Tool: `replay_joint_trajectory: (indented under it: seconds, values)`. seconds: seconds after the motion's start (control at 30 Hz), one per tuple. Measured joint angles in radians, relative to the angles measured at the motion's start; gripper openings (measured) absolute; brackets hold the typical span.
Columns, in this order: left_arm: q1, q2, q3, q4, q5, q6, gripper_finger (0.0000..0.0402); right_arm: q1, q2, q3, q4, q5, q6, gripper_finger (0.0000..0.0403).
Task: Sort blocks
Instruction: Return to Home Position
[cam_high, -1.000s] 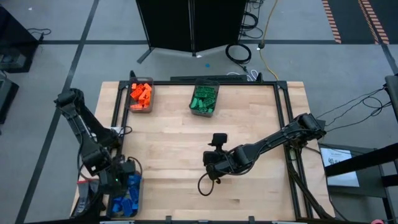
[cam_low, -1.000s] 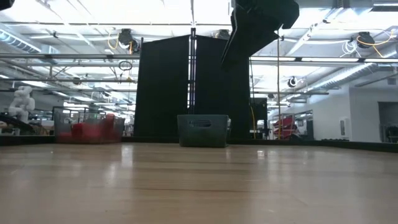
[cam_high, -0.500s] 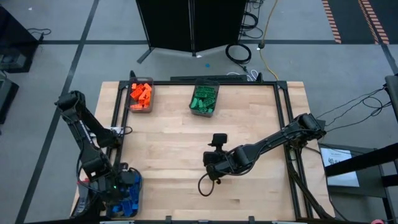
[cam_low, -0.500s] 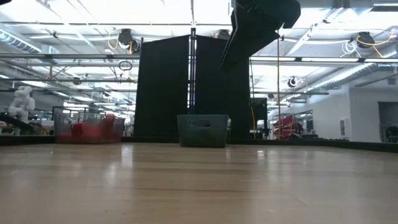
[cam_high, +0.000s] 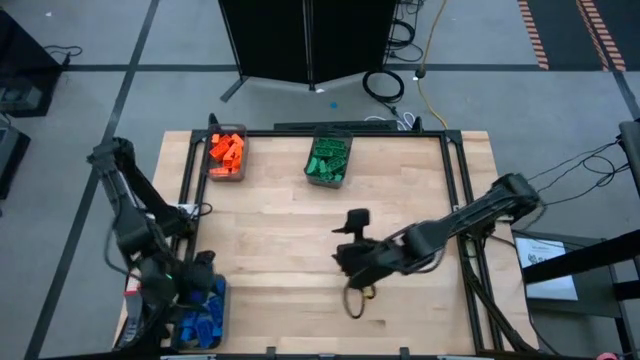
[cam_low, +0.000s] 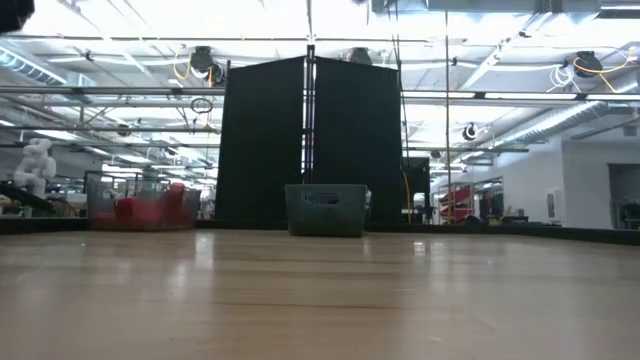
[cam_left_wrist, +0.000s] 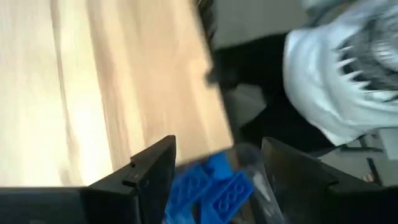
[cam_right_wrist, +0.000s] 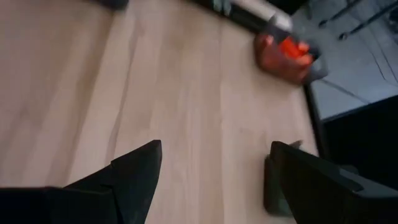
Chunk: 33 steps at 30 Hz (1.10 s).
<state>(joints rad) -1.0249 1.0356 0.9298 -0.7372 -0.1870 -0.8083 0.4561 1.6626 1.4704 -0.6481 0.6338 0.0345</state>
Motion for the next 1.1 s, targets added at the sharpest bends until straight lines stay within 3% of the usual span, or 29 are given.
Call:
replay_joint_trajectory:
  seconds: [0.17, 0.3, 0.43, 0.5, 0.67, 0.8, 1.1]
  values:
    - [-0.003, -0.124, 0.11, -0.053, -0.029, 0.311, 0.0237, 0.04, -0.177, 0.001, -0.043, 0.022, -0.009, 0.0295]
    - [-0.005, -0.243, 0.174, -0.101, -0.035, 0.443, 0.0237, 0.074, -0.331, 0.002, -0.241, 0.021, -0.017, 0.0295]
    - [-0.005, -0.39, 0.181, -0.095, -0.017, 0.577, 0.0237, 0.11, -0.476, 0.002, -0.483, -0.057, 0.303, 0.0295]
    - [-0.005, -0.466, 0.177, -0.086, -0.006, 0.646, 0.0237, 0.134, -0.527, -0.02, -0.55, -0.119, 0.325, 0.0295]
    - [-0.005, -0.644, 0.14, -0.077, 0.077, 0.747, 0.0237, 0.17, -0.7, -0.138, -0.372, -0.179, 0.201, 0.0295]
    - [-0.005, -0.757, 0.068, -0.043, 0.105, 0.781, 0.0237, 0.181, -0.906, -0.306, -0.138, -0.297, 0.147, 0.0295]
    - [-0.005, -0.919, -0.094, 0.094, 0.169, 0.811, 0.0237, 0.181, -1.275, -0.692, 0.217, -0.333, 0.056, 0.0295]
